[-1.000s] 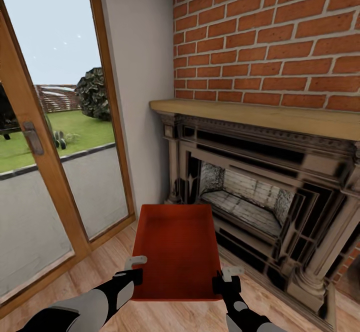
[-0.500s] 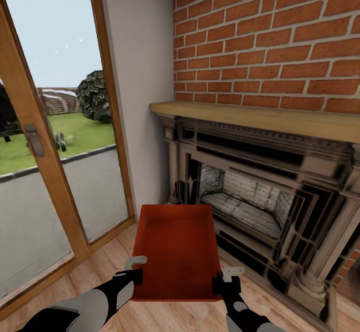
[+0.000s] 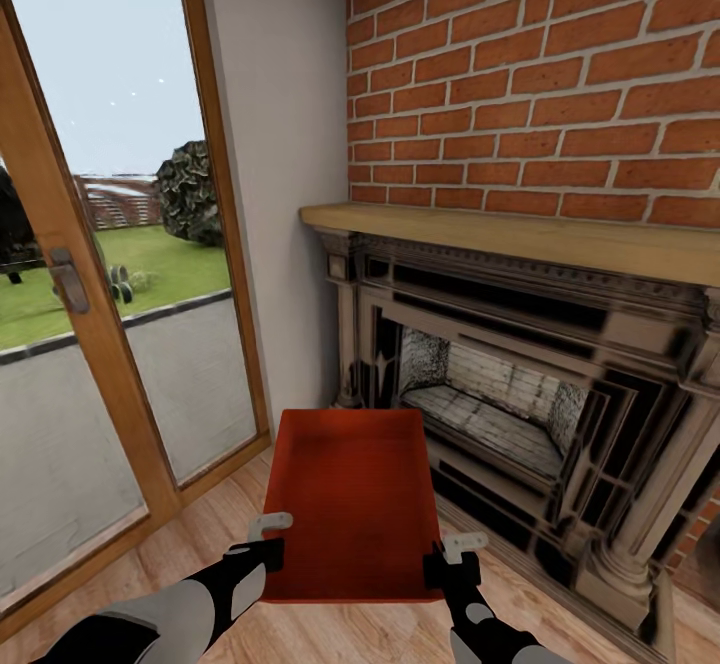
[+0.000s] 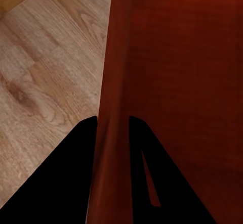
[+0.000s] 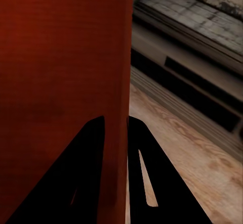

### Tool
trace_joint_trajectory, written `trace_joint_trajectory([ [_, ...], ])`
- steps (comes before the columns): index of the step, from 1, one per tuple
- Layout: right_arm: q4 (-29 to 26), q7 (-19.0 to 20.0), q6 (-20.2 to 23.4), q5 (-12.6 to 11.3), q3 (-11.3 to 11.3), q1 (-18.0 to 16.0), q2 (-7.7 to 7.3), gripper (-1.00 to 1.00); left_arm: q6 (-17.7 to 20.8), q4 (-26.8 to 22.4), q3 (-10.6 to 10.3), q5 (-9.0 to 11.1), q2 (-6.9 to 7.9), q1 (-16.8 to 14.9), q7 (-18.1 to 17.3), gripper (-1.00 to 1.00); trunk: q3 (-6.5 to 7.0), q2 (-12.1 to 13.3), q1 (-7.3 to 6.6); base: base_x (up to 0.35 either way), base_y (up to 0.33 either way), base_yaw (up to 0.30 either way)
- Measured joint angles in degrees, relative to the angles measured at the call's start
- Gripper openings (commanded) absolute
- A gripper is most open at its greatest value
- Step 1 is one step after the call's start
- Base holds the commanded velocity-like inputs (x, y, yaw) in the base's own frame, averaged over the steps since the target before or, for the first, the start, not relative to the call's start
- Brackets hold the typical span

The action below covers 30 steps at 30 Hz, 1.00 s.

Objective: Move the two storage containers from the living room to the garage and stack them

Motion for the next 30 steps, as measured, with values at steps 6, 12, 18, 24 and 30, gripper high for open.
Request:
trace_joint_trajectory([
  [6, 0.2, -0.1, -0.4, 6.6, -6.1, 0.0, 0.16, -1.0, -0.1, 0.0, -1.3, 1.2, -0.08, 0.0, 0.0, -1.0, 0.0, 0.0, 0.0, -0.01, 0.0, 0.0],
  [12, 0.3, 0.1, -0.6, 13.6, -13.3, 0.0, 0.46, -1.0, -0.1, 0.0, -2.6, 2.5, -0.03, 0.0, 0.0, -1.0, 0.01, 0.0, 0.03, -0.25, 0.0, 0.0],
  [18, 0.3, 0.4, -0.8, 20.3, -20.3, 0.0, 0.7, -1.0, -0.1, 0.0, -4.0, 3.7, -0.03, 0.0, -0.1, -1.0, 0.01, 0.0, 0.01, -0.171, 0.0, 0.0],
  [24, -0.1, 0.0, 0.0, -3.9, 3.9, 0.0, -0.27, -1.0, -0.1, 0.1, 2.5, -2.1, -0.18, 0.0, 0.3, -1.0, 0.05, 0.0, 0.0, -0.018, 0.0, -0.037],
  [30, -0.1, 0.0, 0.0, -4.1, 4.1, 0.0, -0.29, -1.0, -0.1, 0.0, 2.5, -2.1, -0.18, 0.0, 0.3, -1.0, 0.41, 0.0, 0.0, -0.001, 0.0, -0.14],
])
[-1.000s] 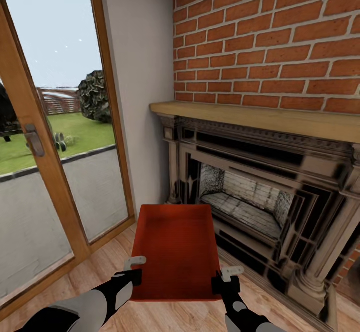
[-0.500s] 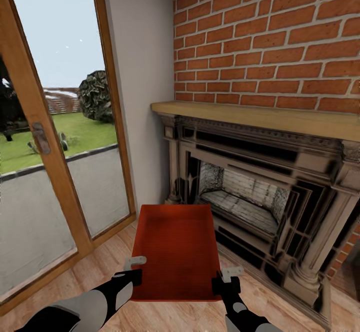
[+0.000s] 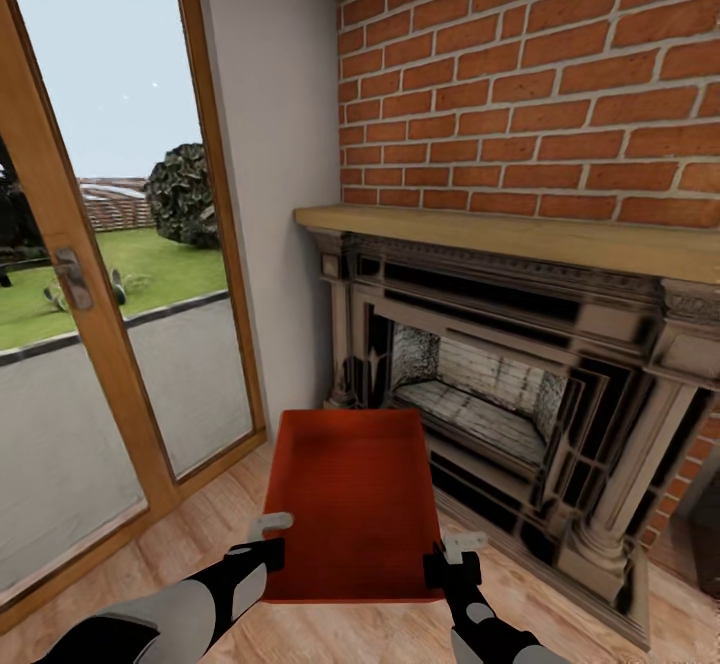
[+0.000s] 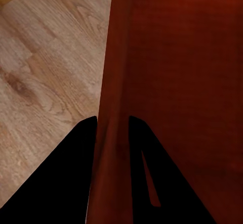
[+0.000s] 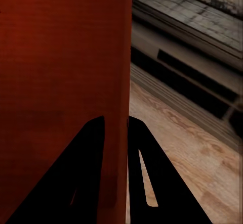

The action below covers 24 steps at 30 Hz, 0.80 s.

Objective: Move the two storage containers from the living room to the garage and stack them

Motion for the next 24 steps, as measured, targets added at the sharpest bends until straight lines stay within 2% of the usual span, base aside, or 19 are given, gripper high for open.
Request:
trace_joint_trajectory([
  [14, 0.0, 0.0, 0.0, 0.0, 0.0, 0.0, -0.02, -1.0, 0.0, 0.0, 0.0, 0.0, -0.02, 0.0, 0.0, -1.0, 0.95, 0.0, 0.0, 0.0, 0.0, -0.15],
  [24, 0.0, 0.0, 0.0, 0.1, -0.1, 0.0, -0.02, -1.0, 0.0, 0.0, 0.0, 0.0, -0.02, 0.0, 0.0, -1.0, 1.08, 0.0, 0.0, 0.0, 0.0, -0.077],
])
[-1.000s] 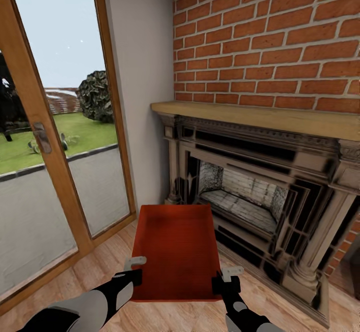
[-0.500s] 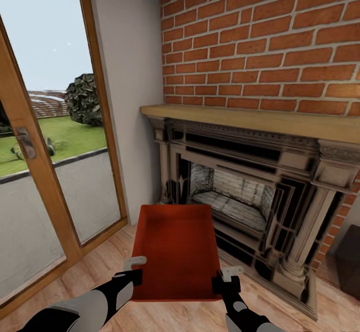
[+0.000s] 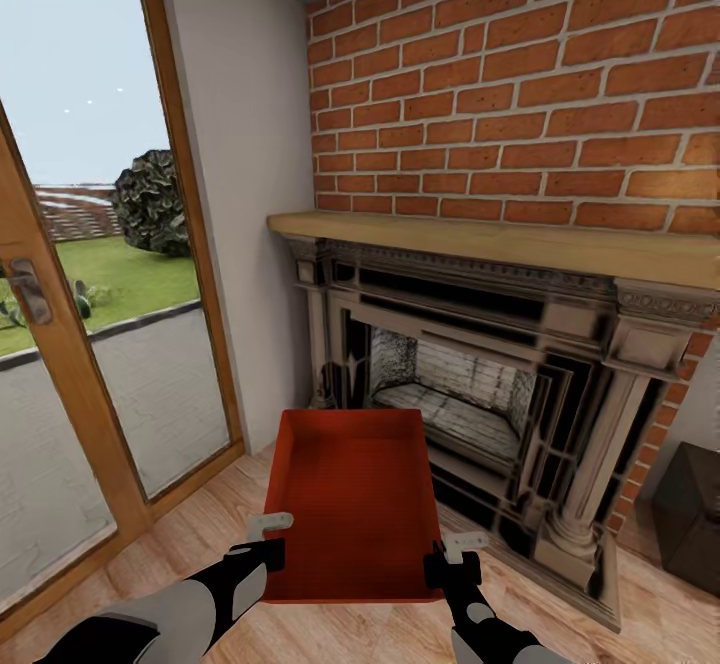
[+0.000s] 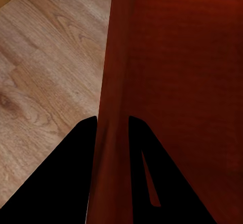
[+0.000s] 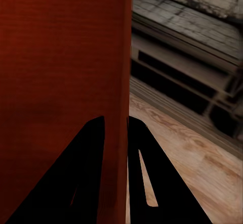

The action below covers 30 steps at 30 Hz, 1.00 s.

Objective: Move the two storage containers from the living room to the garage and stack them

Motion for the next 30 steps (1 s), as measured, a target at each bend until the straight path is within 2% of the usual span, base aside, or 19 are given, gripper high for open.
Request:
trace_joint_trajectory([
  [18, 0.0, 0.0, 0.0, -0.1, 0.0, 0.0, 0.02, -1.0, 0.0, 0.0, 0.0, 0.0, 0.01, 0.0, 0.0, -1.0, 0.0, 0.0, 0.0, 0.0, 0.0, -0.235],
  [30, -0.2, 0.1, 0.3, -0.1, 0.2, 0.0, -0.09, -1.0, 0.0, 0.0, 0.1, 0.0, -0.07, 0.0, 0.1, -1.0, 0.0, 0.0, 0.0, 0.0, 0.0, -0.029],
])
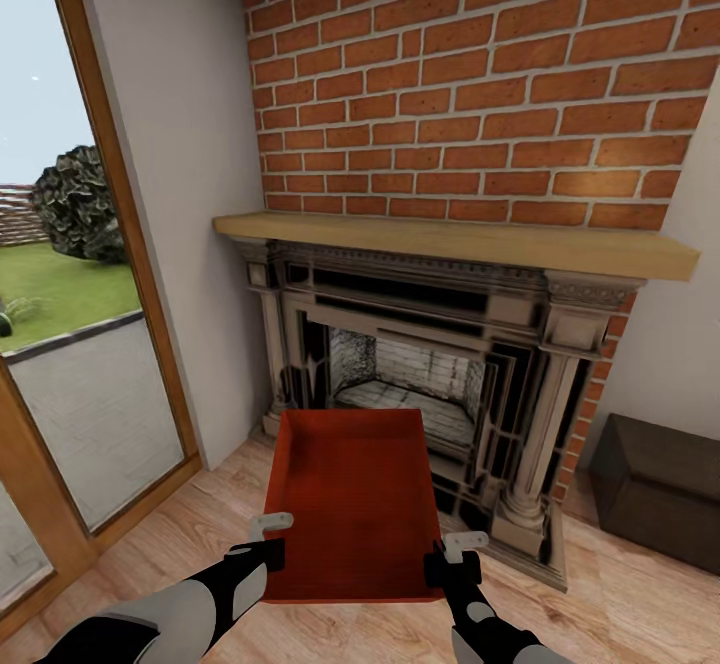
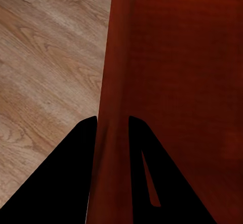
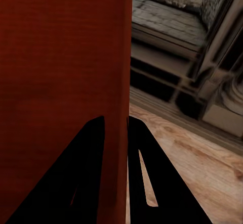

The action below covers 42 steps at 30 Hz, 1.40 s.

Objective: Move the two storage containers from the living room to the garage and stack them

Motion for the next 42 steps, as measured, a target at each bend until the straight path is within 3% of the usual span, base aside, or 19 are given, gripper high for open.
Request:
trace_joint_trajectory([
  [17, 0.2, 0.0, -0.2, -0.1, 0.0, 0.0, 0.05, -1.0, 0.0, 0.0, -0.1, -0.1, 0.04, 0.0, -0.1, -1.0, 0.02, 0.0, 0.0, 0.0, 0.0, -0.013],
  [42, 0.2, -0.1, -0.2, 0.0, -0.1, 0.0, 0.05, -1.0, 0.0, 0.0, 0.0, -0.1, 0.03, 0.0, -0.1, -1.0, 0.05, 0.0, 0.0, 0.0, 0.0, -0.271],
])
